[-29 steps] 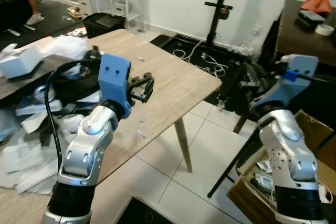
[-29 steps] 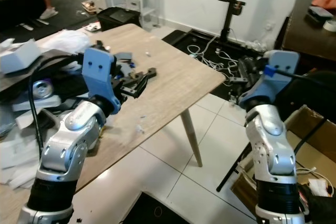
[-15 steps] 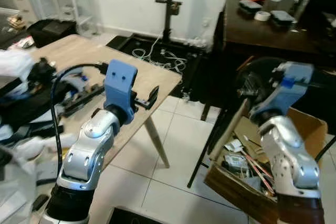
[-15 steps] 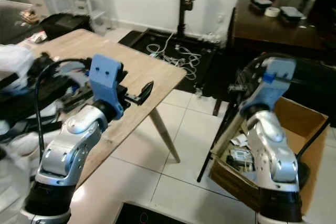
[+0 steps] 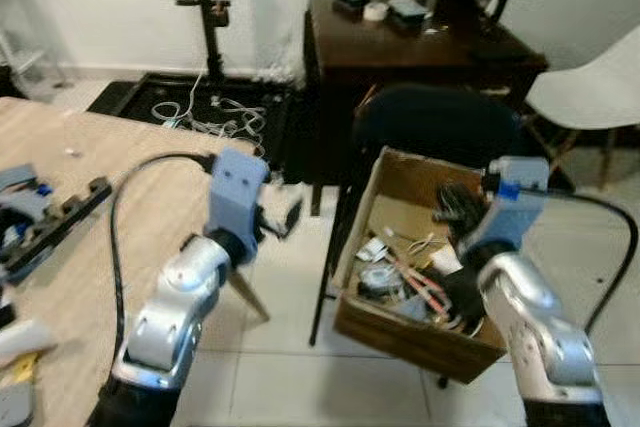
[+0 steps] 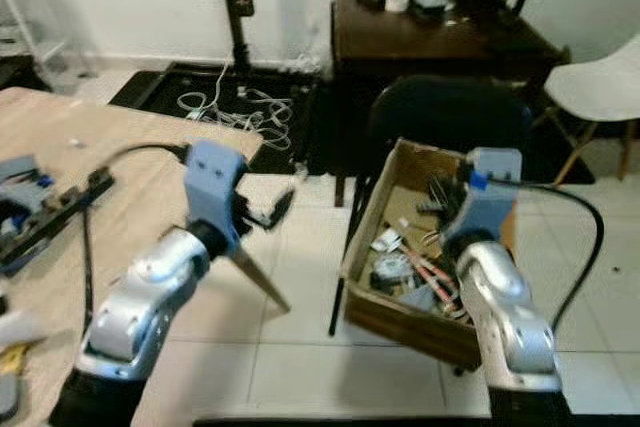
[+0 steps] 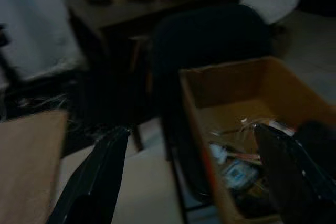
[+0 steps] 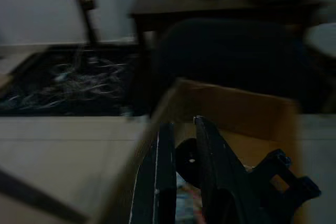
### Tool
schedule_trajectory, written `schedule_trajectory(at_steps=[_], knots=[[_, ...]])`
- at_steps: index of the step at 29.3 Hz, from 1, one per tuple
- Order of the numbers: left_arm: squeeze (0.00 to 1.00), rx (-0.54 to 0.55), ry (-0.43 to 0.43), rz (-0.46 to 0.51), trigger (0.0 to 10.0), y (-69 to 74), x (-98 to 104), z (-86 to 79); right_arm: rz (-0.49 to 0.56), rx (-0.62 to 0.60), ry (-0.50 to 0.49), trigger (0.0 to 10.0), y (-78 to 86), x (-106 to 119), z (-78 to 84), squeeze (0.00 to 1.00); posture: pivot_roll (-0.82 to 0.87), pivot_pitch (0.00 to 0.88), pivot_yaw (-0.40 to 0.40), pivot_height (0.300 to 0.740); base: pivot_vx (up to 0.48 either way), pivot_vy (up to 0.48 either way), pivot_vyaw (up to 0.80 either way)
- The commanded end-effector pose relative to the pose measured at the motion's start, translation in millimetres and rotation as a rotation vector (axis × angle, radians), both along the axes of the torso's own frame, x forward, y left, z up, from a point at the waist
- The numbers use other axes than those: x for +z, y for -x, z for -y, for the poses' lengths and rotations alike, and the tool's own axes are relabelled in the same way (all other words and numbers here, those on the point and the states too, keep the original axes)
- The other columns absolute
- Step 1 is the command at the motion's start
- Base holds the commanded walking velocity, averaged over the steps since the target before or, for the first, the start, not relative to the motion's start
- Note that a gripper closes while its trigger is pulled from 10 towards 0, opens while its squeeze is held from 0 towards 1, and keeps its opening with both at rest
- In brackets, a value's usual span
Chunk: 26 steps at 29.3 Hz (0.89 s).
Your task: Picking trash to rubbish bin
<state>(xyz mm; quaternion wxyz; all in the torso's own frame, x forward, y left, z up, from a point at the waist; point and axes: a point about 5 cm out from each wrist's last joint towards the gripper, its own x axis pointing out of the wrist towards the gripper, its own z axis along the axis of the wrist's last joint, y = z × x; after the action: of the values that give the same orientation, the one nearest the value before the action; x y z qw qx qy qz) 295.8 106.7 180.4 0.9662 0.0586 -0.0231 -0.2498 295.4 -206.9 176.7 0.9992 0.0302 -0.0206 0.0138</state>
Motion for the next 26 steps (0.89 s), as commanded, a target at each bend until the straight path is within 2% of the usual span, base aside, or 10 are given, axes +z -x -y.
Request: schedule_trajectory(at_steps=[1,4,8,13,21,26], knots=[[0.00,0.004,-0.009,-0.004,10.0,0.2,-1.9,-0.8,-0.025,0.009,0.004,10.0,0.9,-5.5,-2.5,0.00,0.12,0.047,-0.002,0.740,0.000,0.000,-0.80],[0.00,0.010,0.012,-0.013,10.0,0.5,-0.8,1.2,-0.033,0.015,0.031,10.0,-2.4,-7.4,-0.6,0.00,0.12,0.047,-0.001,0.740,0.000,0.000,0.00],[0.00,-0.029,0.028,0.007,10.0,3.3,0.2,4.6,-0.049,0.005,0.013,10.0,-3.0,-8.4,-0.8,0.00,0.11,0.044,-0.002,0.740,0.000,0.000,0.00],[0.00,-0.021,0.035,0.014,10.0,1.8,1.6,4.6,-0.065,0.009,-0.001,10.0,-2.8,-11.6,-2.3,0.00,0.12,0.039,-0.010,0.740,0.000,0.000,0.00],[0.00,0.002,0.026,0.021,10.0,0.7,3.4,2.8,-0.062,0.024,-0.011,10.0,-7.9,-10.4,-4.9,0.00,0.13,0.043,-0.016,0.740,0.000,0.000,-0.80],[0.00,0.015,0.027,0.022,10.0,-0.8,2.0,2.8,-0.052,0.007,0.003,10.0,-6.0,-8.3,-0.3,0.00,0.12,0.044,-0.012,0.740,0.000,0.000,-0.80]])
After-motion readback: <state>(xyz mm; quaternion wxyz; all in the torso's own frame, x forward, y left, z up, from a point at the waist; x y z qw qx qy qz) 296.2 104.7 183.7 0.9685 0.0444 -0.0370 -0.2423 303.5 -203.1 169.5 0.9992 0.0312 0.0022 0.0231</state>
